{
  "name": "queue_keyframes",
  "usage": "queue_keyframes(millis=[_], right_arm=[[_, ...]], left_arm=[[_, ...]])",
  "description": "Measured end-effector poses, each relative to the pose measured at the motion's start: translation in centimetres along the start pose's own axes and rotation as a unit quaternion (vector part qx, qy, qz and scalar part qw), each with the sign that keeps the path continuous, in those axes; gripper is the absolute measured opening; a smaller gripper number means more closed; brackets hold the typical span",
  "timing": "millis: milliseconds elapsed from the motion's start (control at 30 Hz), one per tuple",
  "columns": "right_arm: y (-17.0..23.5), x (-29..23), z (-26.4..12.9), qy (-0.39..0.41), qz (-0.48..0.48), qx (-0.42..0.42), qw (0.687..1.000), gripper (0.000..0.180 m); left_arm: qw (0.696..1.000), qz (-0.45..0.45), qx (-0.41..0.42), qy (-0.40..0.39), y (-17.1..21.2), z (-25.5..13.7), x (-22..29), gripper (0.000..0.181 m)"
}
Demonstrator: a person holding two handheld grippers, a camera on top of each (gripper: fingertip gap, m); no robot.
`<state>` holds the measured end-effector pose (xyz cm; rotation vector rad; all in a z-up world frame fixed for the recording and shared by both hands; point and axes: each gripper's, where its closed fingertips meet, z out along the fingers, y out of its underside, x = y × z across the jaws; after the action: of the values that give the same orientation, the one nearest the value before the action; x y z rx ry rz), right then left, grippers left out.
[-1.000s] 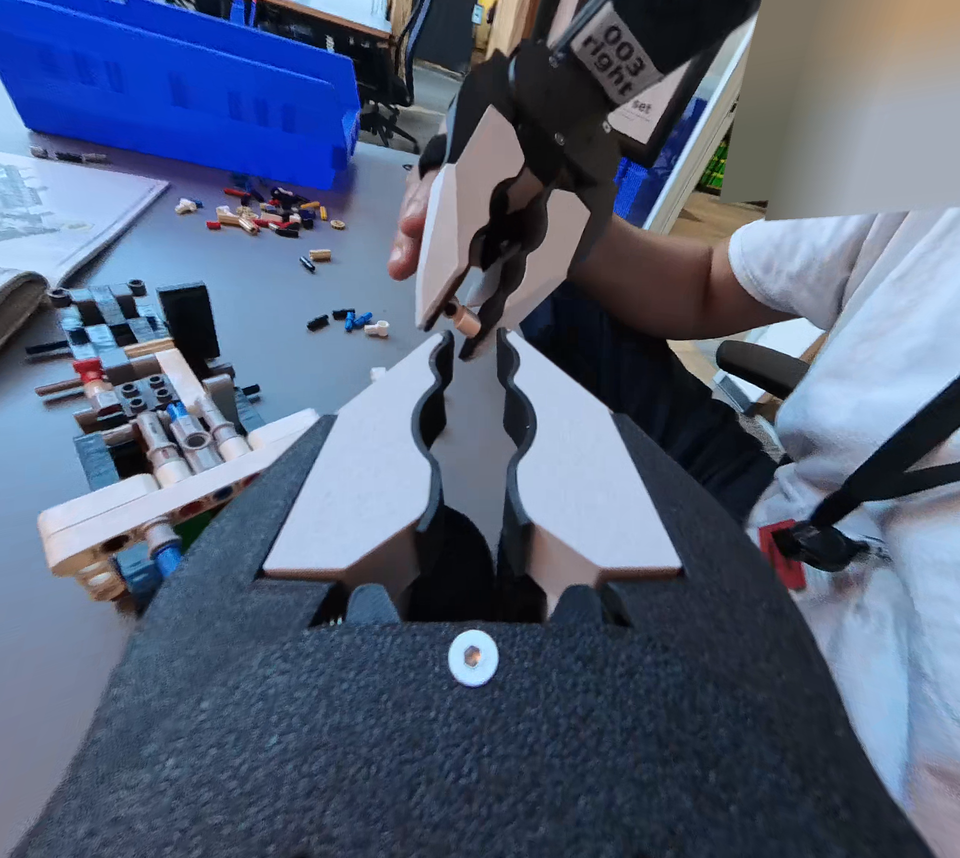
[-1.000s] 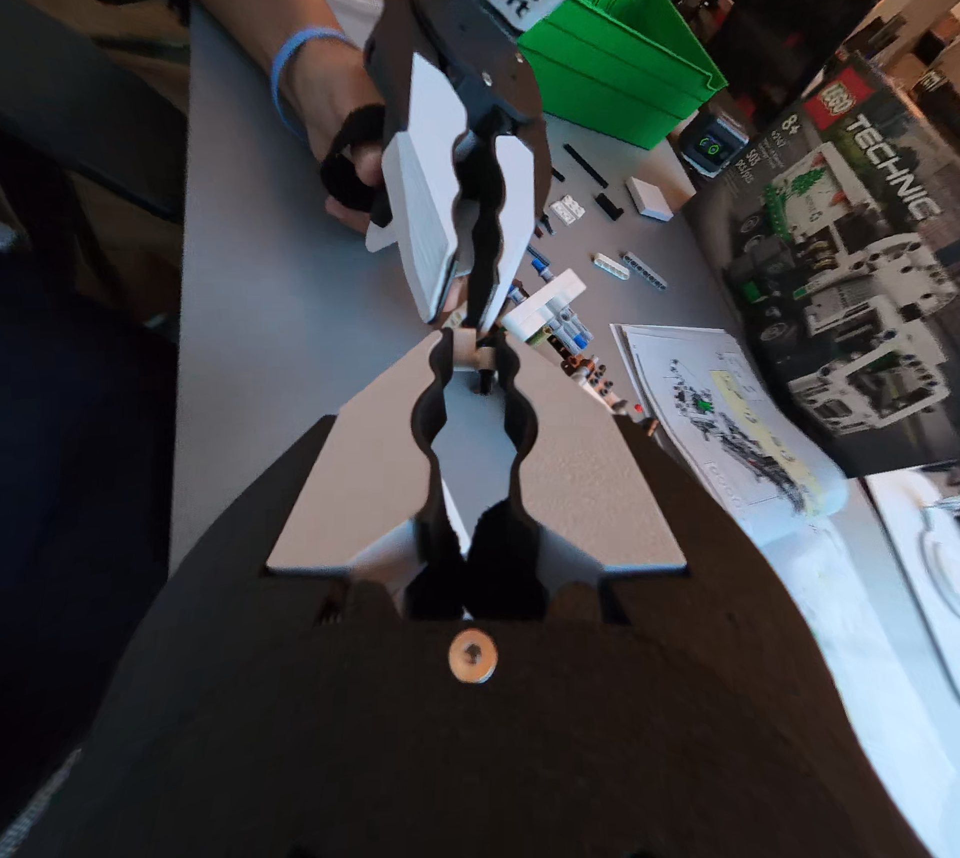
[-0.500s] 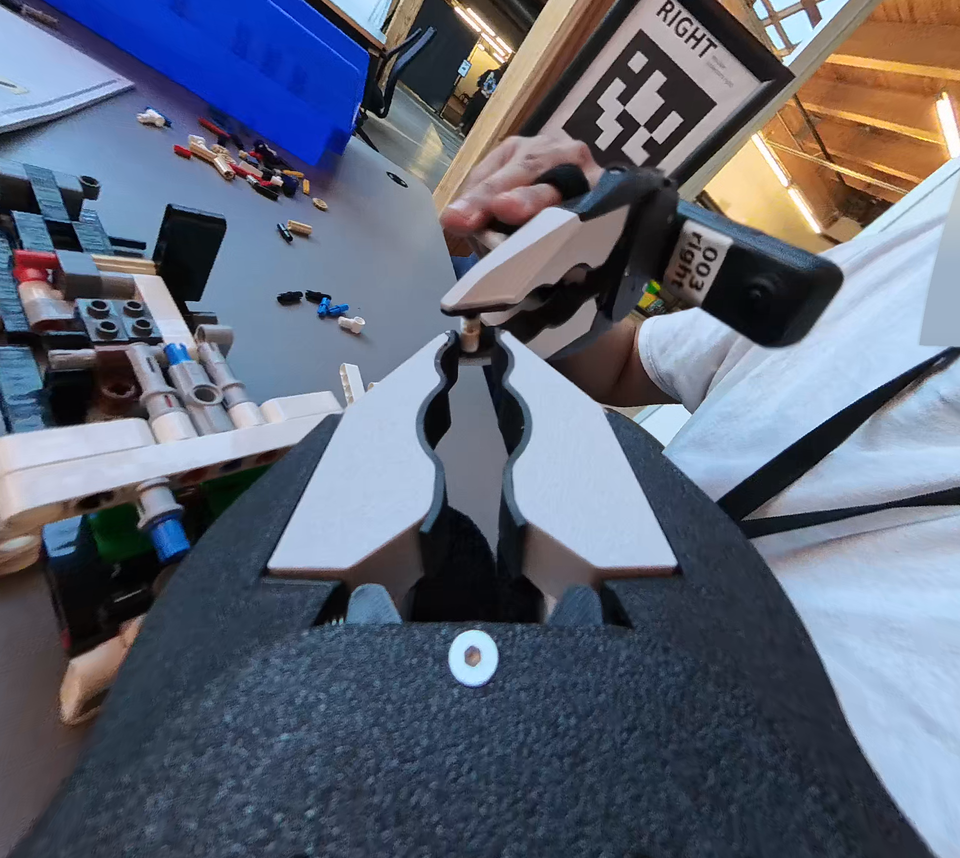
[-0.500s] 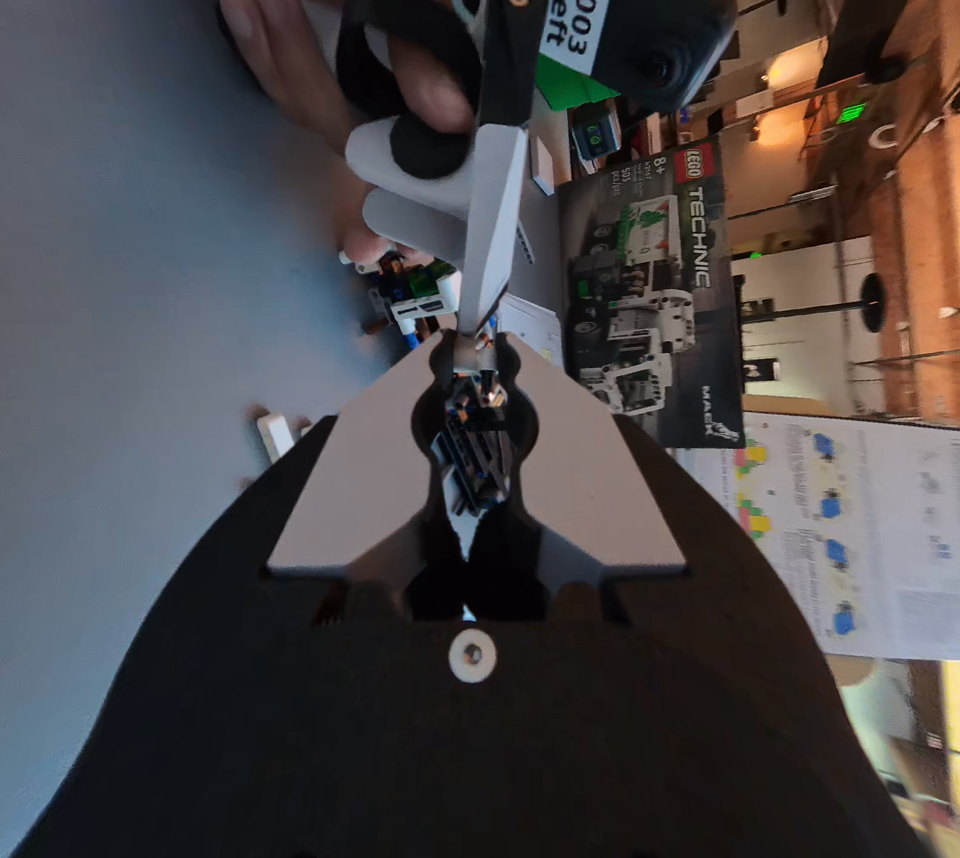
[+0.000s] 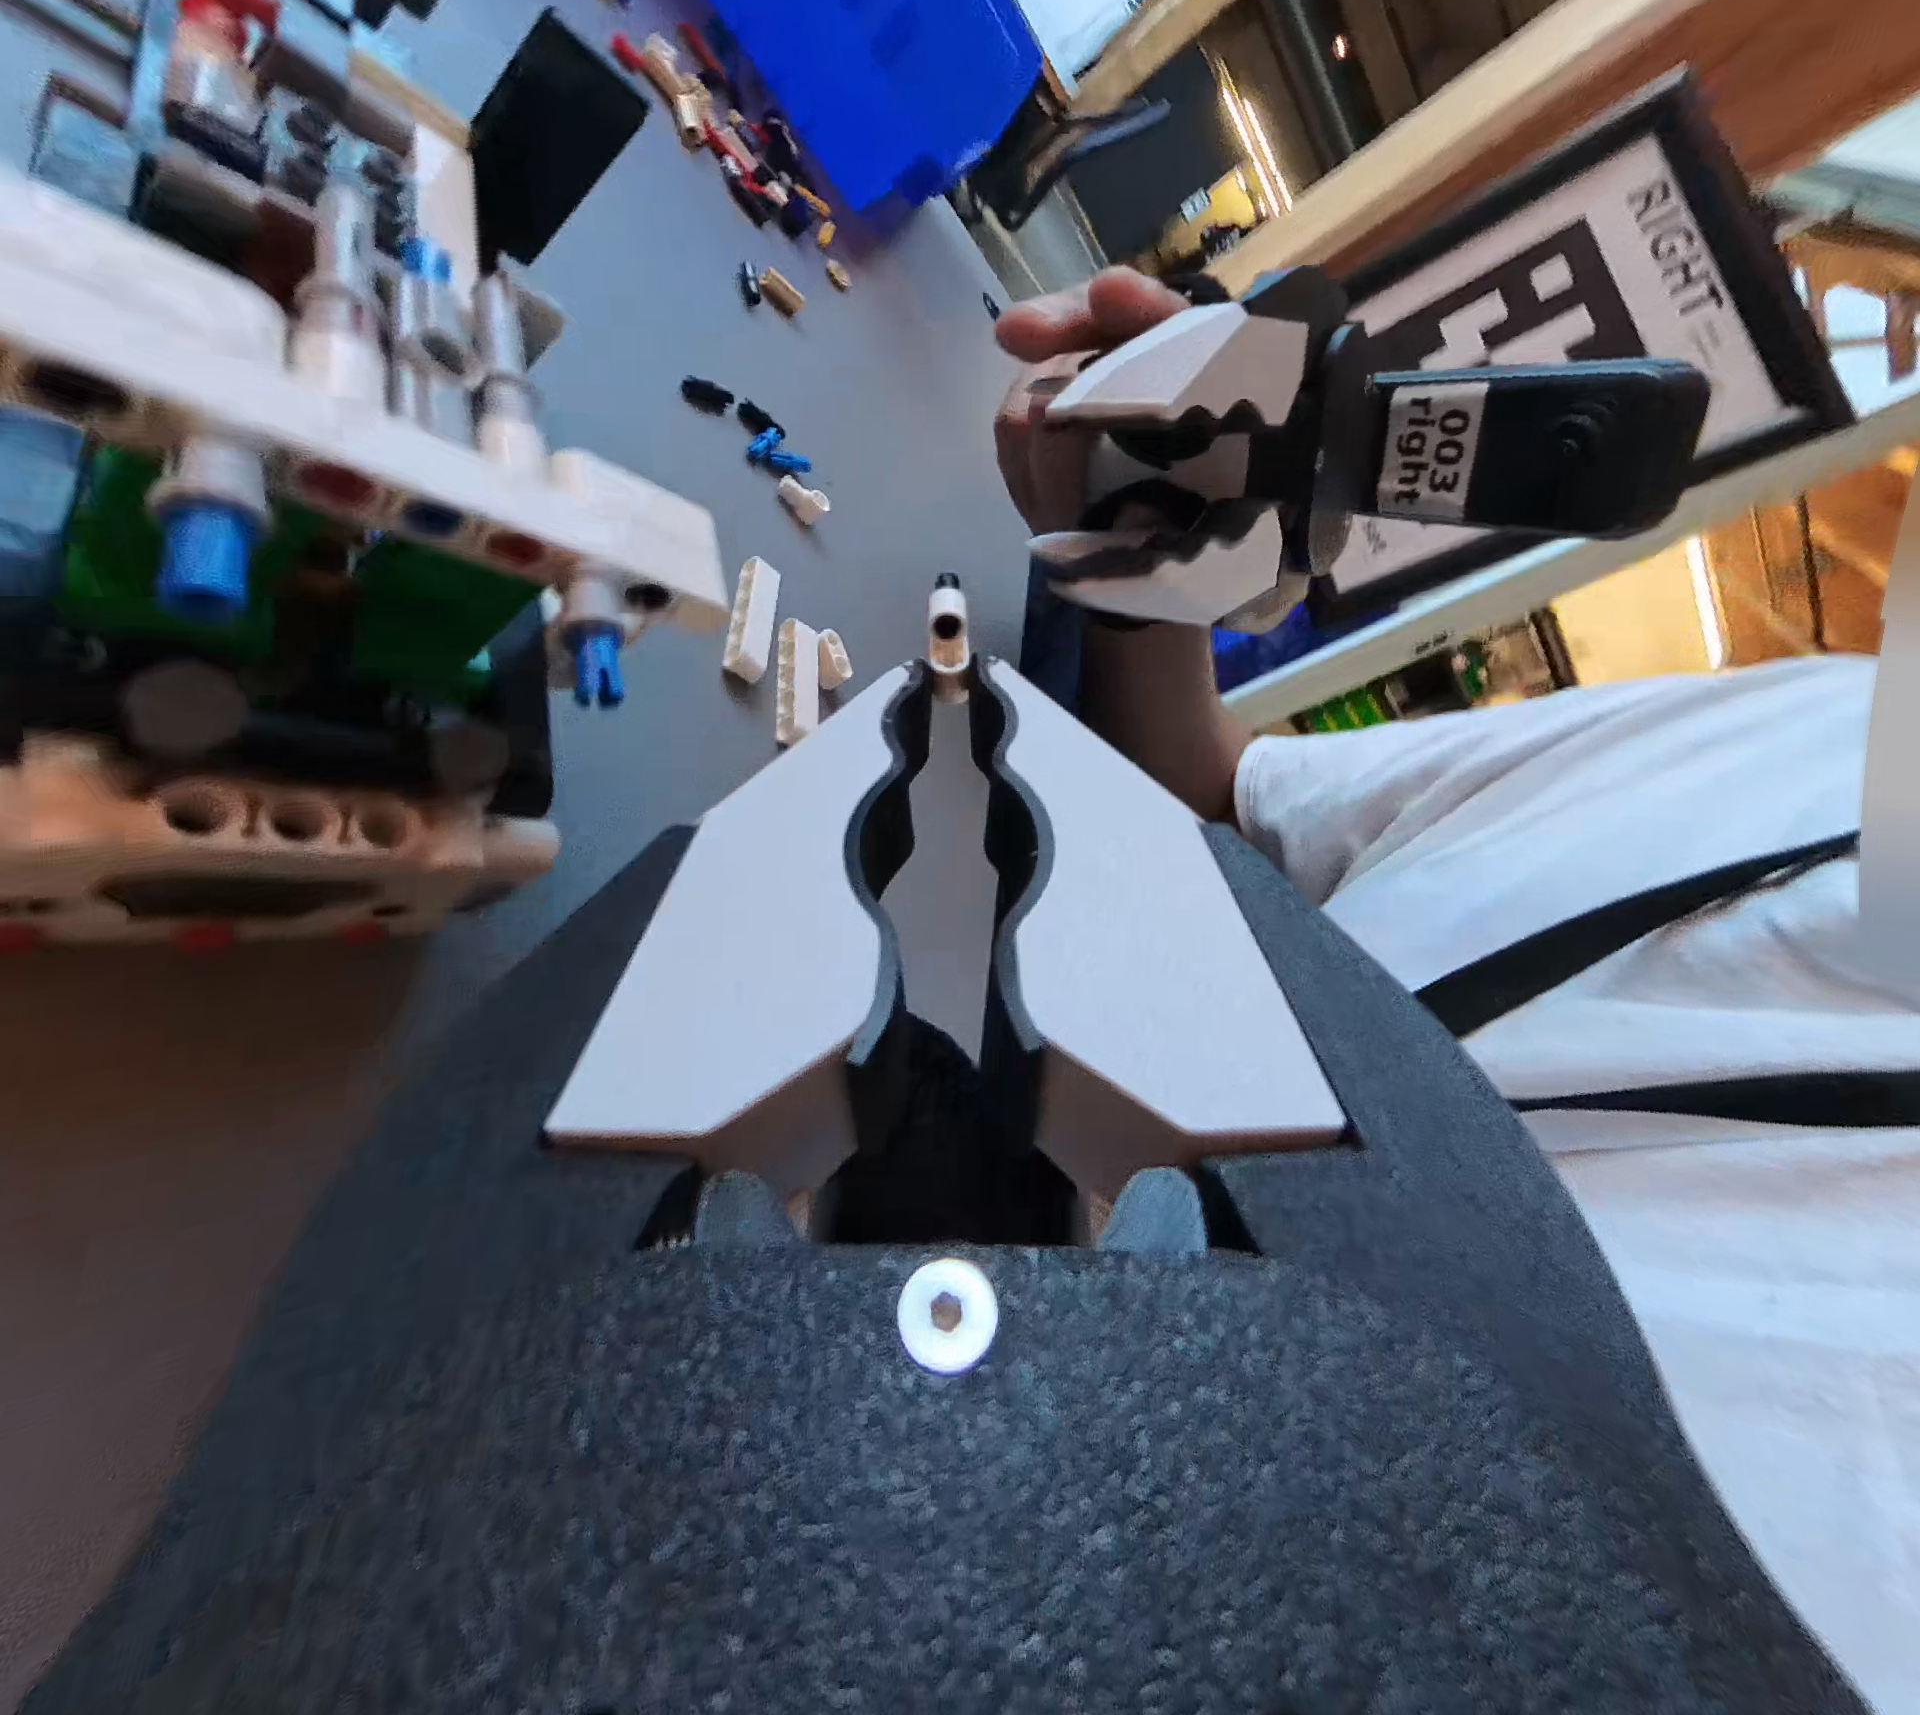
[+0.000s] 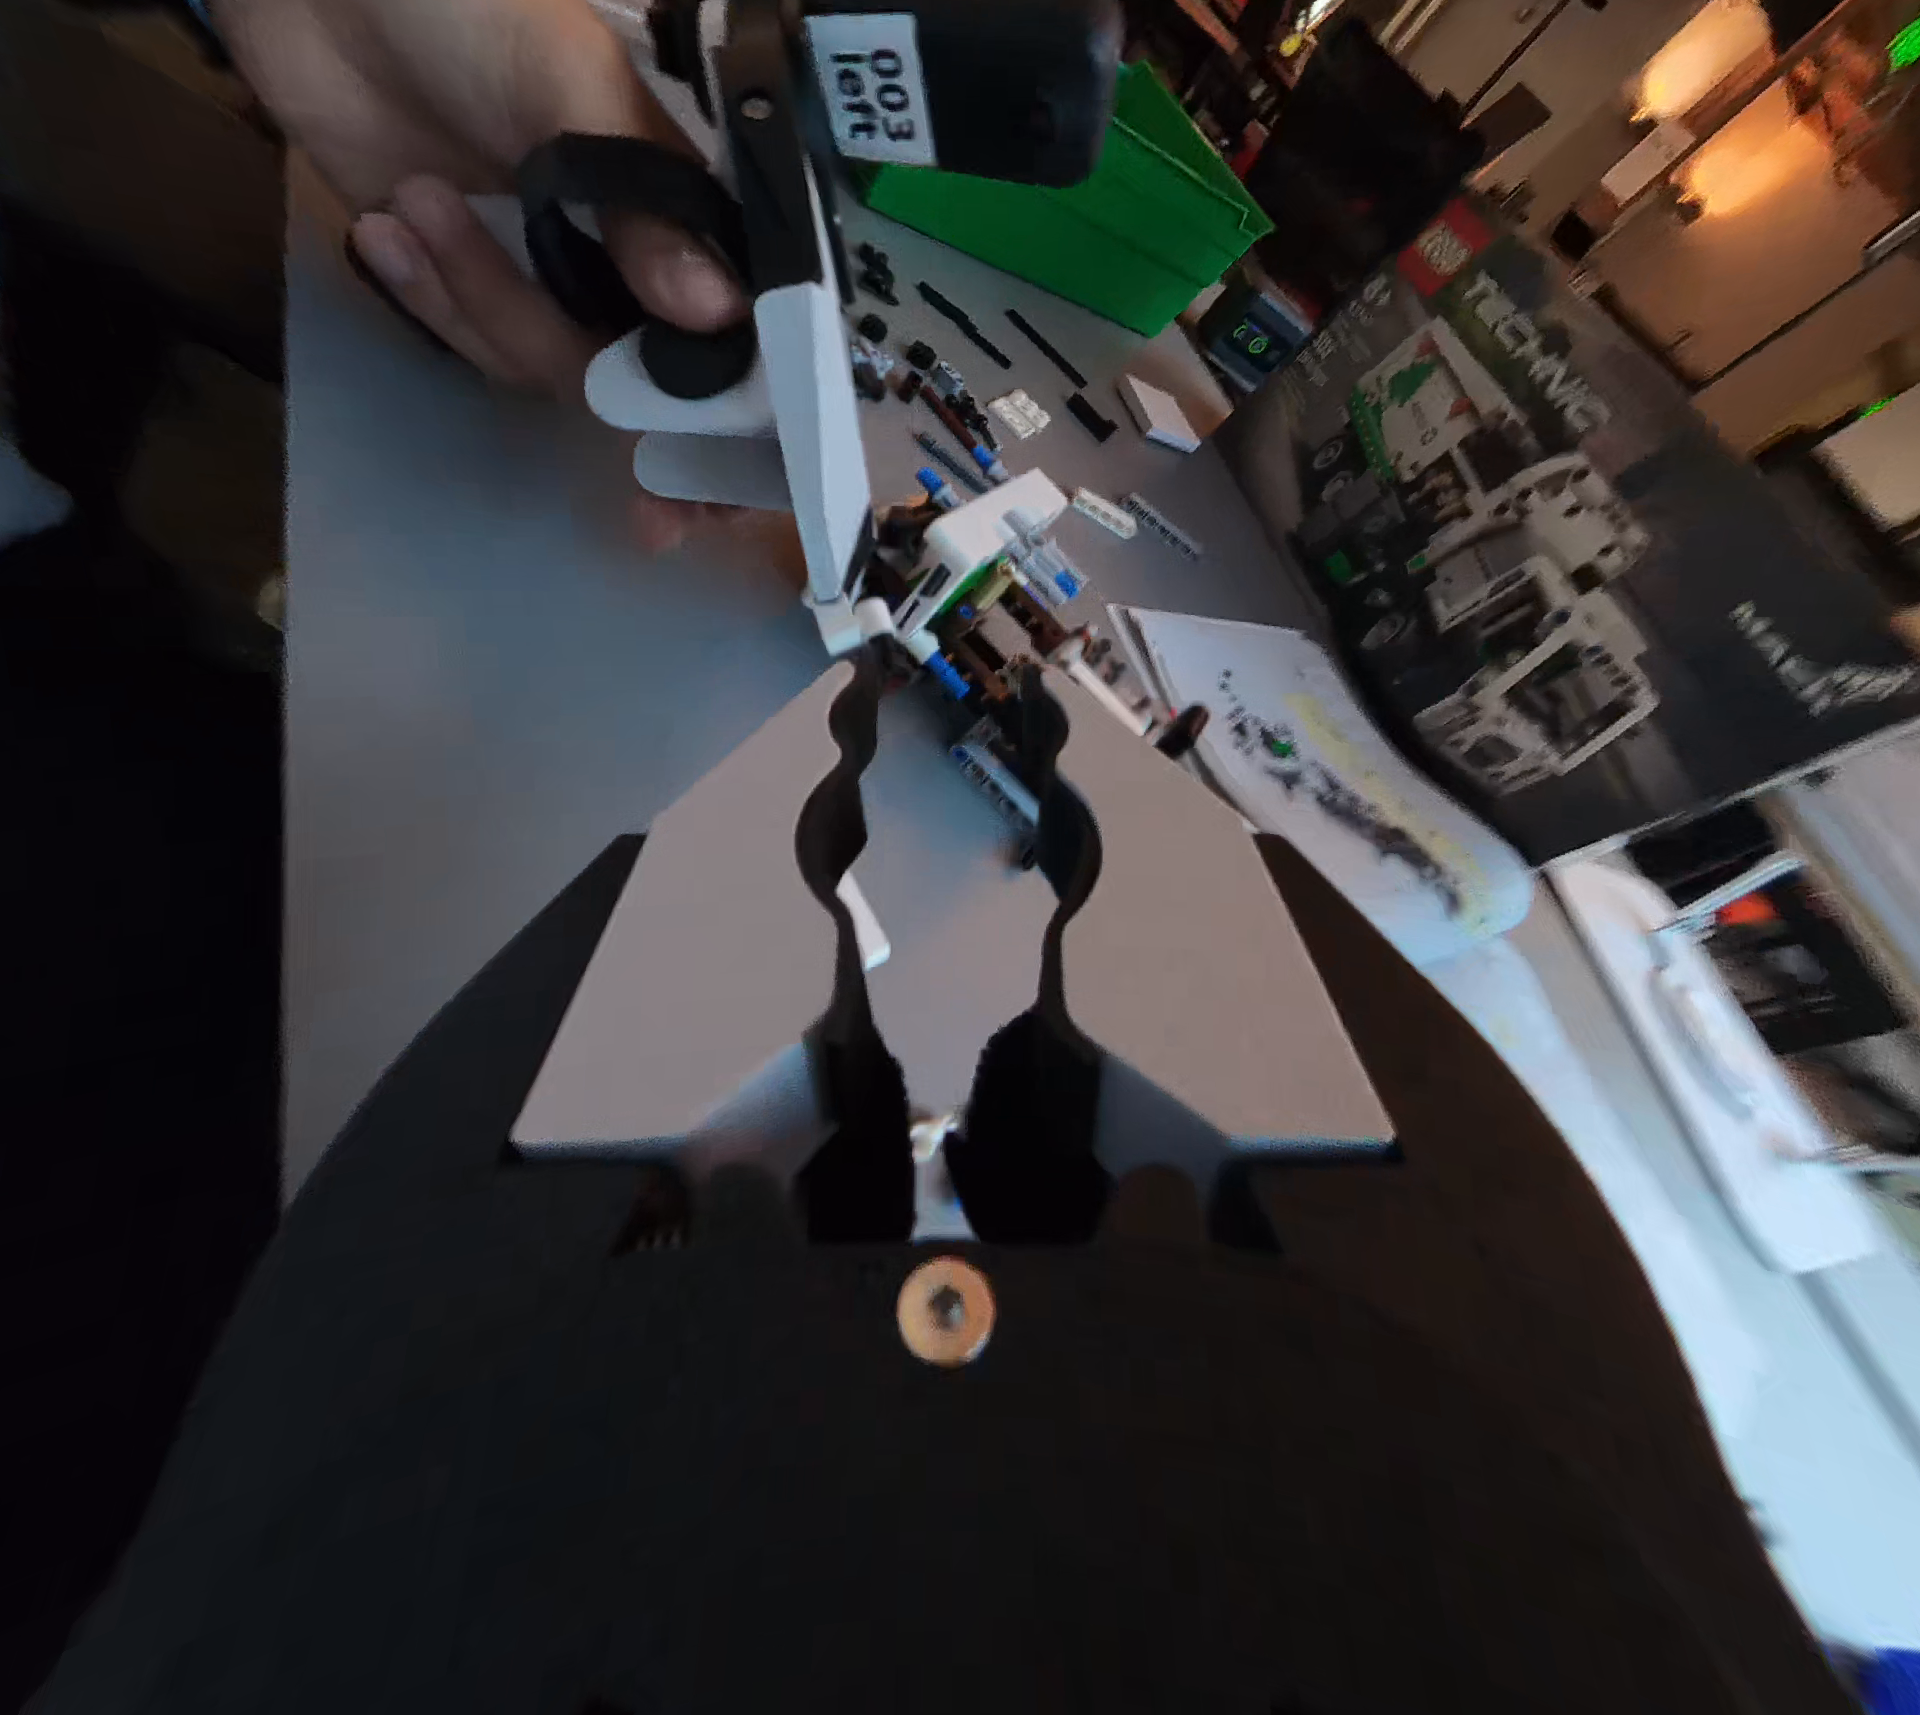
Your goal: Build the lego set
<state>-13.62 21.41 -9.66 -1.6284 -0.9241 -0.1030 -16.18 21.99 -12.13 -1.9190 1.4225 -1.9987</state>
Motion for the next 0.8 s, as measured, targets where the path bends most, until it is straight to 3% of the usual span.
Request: queue_keyframes(millis=[167,267,500,600,800], right_arm=[[1.3,-1.0,-1.6,-0.101,0.158,0.023,0.982,0.026],[1.0,-1.4,-1.5,-0.122,0.162,0.035,0.979,0.027],[1.4,0.2,-0.8,0.008,0.127,0.018,0.992,0.026],[1.5,0.7,-1.2,0.086,0.145,0.02,0.985,0.027],[1.8,0.8,-2.6,0.13,0.197,0.026,0.971,0.021]], left_arm=[[0.996,-0.061,0.062,-0.016,-0.2,0.9,-0.1,0.004],[0.992,-0.083,0.095,-0.013,-0.7,1.9,0.3,0.003],[0.962,-0.169,0.215,0.018,-2.8,3.0,1.0,0.005],[0.959,-0.171,0.223,0.023,-2.9,4.1,1.1,0.003],[0.962,-0.162,0.217,0.034,-2.6,6.2,2.2,0.005]])
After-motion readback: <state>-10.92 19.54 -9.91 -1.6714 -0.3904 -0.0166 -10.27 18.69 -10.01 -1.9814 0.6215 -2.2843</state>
